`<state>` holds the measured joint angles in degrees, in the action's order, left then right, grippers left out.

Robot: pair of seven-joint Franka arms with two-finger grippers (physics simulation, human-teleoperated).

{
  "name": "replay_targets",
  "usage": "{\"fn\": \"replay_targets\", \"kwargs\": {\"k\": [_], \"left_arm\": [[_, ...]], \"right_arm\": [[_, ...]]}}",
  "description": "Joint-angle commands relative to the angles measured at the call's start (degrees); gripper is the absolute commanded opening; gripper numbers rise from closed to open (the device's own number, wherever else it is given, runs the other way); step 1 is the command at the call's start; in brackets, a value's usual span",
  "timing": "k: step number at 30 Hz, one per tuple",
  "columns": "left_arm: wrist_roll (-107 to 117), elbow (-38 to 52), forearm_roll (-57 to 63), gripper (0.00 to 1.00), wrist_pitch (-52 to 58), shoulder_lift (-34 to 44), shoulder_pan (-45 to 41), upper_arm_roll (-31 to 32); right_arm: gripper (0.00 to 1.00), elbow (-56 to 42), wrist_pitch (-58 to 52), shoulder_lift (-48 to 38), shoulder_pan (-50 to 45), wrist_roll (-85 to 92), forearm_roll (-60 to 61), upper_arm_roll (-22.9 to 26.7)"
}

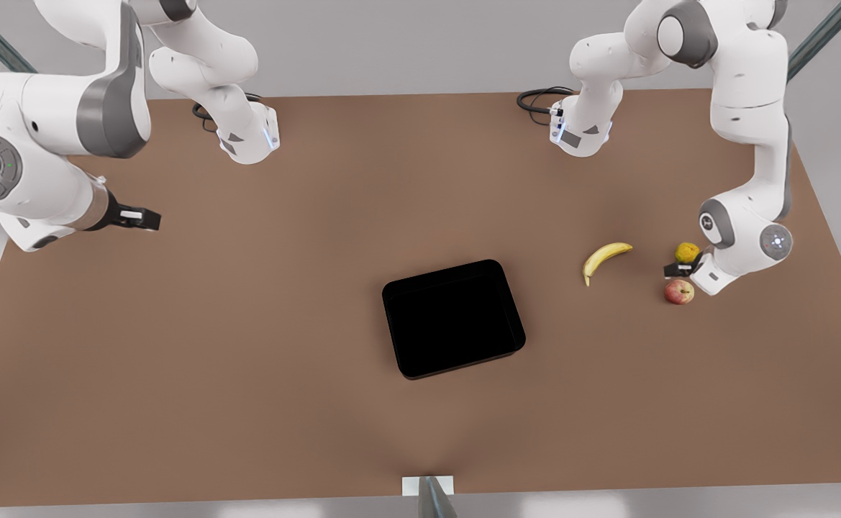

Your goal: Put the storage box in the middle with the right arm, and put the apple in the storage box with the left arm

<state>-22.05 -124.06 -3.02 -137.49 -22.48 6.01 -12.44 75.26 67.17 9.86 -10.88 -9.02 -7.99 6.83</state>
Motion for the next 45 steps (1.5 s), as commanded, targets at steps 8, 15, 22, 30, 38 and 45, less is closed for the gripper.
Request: {"fn": "replay_targets", "kwargs": {"k": [8, 15, 22, 30, 38, 45], "left_arm": [[-11.35, 1.19, -1.2, 1.0, -6.91, -3.54, -0.03, 0.67], [-11.35, 1.71, -1.37, 1.0, -7.79, -5.3, -0.03, 0.67], [-9.59, 1.71, -2.43, 0.62, -8.93, -6.18, -0.03, 1.02], [27.57, 4.7, -2.61, 0.6, 10.58, 6.74, -9.61, 9.54], [80.58, 41.0, -4.28, 0.61, 22.36, -15.14, -41.87, 13.76], [79.09, 45.74, -3.75, 1.0, 24.1, -16.55, -40.99, 12.8]], "right_arm": [[1.0, -0.02, -2.92, 0.51, -0.19, -0.73, 1.13, 0.02], [1.0, -0.02, -2.92, 0.78, -0.19, -0.73, 1.48, 0.02], [1.0, 0.06, -3.01, 0.95, -0.28, -0.82, 1.92, 0.02], [1.0, 0.06, -3.1, 1.22, -0.28, -0.74, 2.27, 0.02], [1.0, 0.06, -3.19, 1.48, -0.28, -0.82, 2.36, 0.02], [1.0, 0.06, -3.1, 1.57, -0.19, -0.91, 2.89, 0.02]]}}
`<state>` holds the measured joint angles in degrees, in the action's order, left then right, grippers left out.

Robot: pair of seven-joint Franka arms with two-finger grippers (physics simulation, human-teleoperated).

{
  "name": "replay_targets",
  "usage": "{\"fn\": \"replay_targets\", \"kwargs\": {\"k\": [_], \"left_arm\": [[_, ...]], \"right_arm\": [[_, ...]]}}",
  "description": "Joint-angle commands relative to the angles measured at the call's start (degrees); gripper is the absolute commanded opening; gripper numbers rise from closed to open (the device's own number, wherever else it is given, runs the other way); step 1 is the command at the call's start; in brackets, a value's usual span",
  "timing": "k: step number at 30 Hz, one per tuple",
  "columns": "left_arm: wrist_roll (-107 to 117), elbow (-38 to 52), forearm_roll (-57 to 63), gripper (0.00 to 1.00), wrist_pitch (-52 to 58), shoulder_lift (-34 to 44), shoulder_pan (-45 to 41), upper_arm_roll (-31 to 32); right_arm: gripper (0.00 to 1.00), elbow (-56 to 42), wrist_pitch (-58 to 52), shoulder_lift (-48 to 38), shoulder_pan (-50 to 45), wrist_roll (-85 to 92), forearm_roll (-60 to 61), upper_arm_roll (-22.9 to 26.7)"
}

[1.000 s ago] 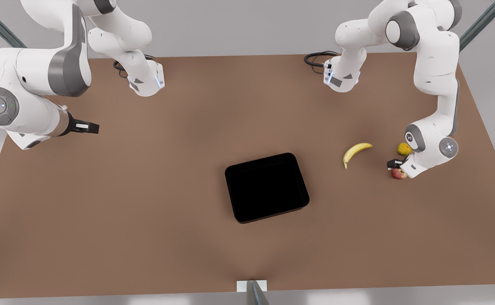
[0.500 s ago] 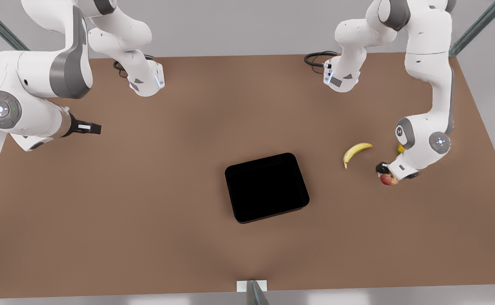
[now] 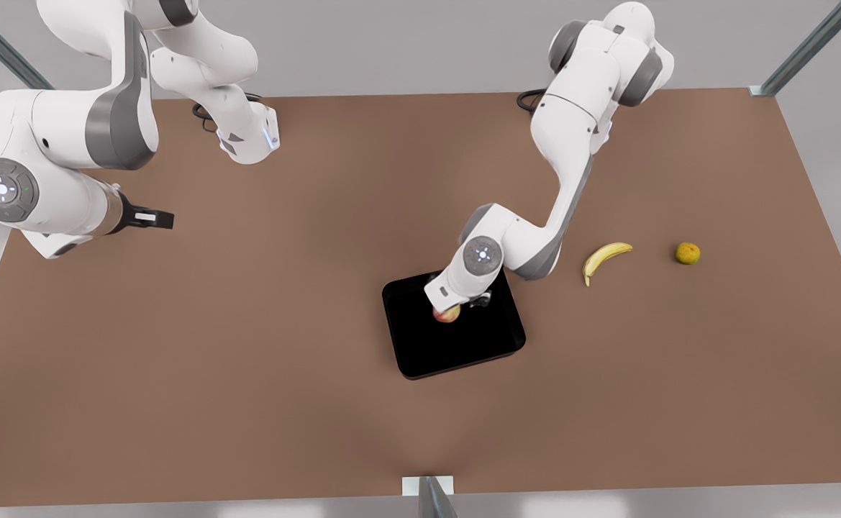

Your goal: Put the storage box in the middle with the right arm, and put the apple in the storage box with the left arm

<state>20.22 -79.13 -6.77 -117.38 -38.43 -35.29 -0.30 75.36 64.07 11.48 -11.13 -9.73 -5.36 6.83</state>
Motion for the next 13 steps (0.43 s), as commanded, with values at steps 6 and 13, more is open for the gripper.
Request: {"fn": "replay_targets", "kwargs": {"k": [6, 13], "left_arm": [[-17.58, 11.72, 2.72, 1.0, 49.18, 25.24, 13.2, -12.83], [-16.79, 6.1, 5.19, 1.0, 47.07, 30.87, 19.64, -3.74]], "right_arm": [[1.0, 0.4, 0.01, -0.15, 0.06, -0.11, 0.26, 0.02], [1.0, 0.31, 0.01, -0.15, -0.2, -0.73, 0.35, 0.02]]}}
